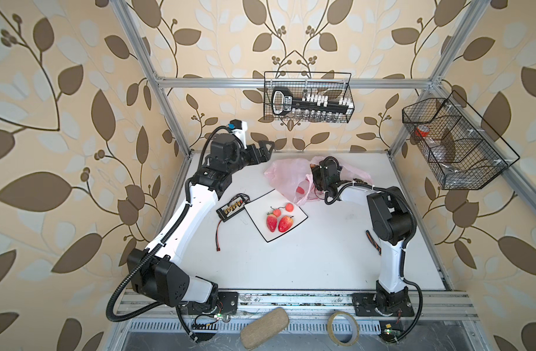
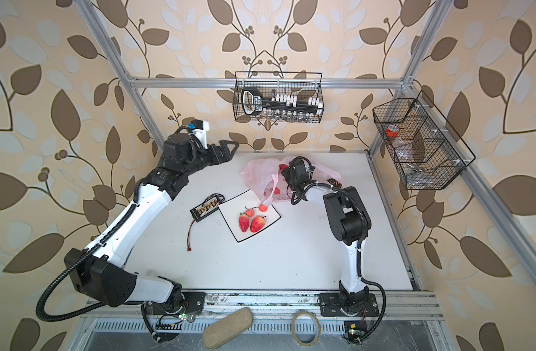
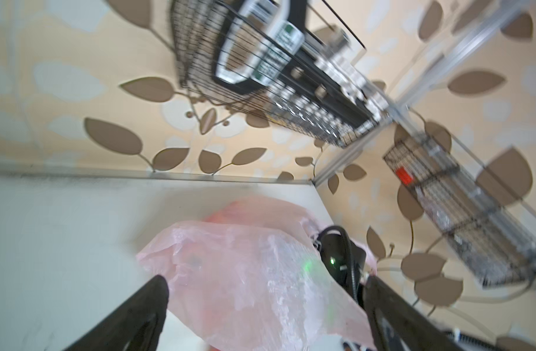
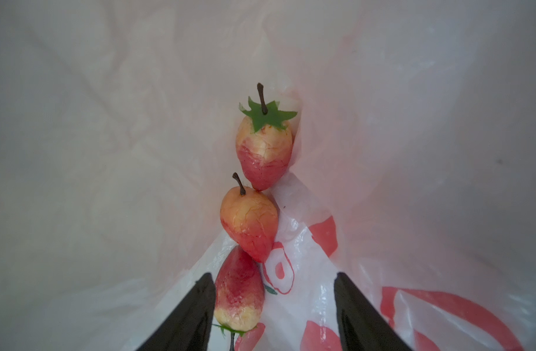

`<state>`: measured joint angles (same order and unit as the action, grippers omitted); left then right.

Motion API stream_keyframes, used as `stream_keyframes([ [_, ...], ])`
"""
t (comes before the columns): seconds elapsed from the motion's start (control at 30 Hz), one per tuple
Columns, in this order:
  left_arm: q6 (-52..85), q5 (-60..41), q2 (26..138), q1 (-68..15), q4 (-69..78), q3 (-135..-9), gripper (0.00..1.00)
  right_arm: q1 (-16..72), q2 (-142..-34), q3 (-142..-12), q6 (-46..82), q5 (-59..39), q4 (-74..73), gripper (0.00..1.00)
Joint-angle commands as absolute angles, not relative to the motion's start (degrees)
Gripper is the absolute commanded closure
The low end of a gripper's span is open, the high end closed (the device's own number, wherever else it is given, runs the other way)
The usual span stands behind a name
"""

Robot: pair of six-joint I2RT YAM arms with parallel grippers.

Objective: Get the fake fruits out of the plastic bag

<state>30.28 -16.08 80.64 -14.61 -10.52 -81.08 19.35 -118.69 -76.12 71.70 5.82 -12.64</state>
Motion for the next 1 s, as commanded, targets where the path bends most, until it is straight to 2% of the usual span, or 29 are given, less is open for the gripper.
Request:
stream_keyframes([
  [0.0,47.95,-15.93,87.41,-11.79,-15.86,-80.01,0.03,19.38,-118.74,-76.84,71.72,4.54,-11.99,0.37],
  [0.17,60.71,-23.23,100.48,-9.61,-11.76,-82.28,0.06,19.56,-118.26,-76.57,71.52,3.46,-12.12,0.36],
  [0.37,73.05,-24.38,115.02,-9.56,-13.41,-92.20,0.04,19.73,-117.47,-76.00,70.95,2.43,-11.89,0.36],
  [0.47,79.38,-24.55,119.84,-9.54,-11.31,-94.19,0.01,19.81,-117.16,-76.07,69.95,1.92,-11.69,0.36],
  [0.63,86.63,-26.35,126.88,-9.58,-7.04,-98.14,0.02,19.80,-117.24,-75.94,69.71,1.42,-11.78,0.36],
  [0.73,86.81,-27.57,129.77,-9.84,-6.36,-101.03,0.10,19.79,-117.33,-75.97,69.62,0.99,-11.79,0.36],
  [0.83,87.43,-27.42,130.05,-10.45,-4.64,-99.97,0.22,19.79,-117.17,-75.78,69.43,0.98,-11.63,0.35],
  [0.97,89.04,-29.18,131.63,-11.27,-0.31,-98.86,0.44,19.20,-116.64,-75.37,69.04,0.99,-11.66,0.35],
])
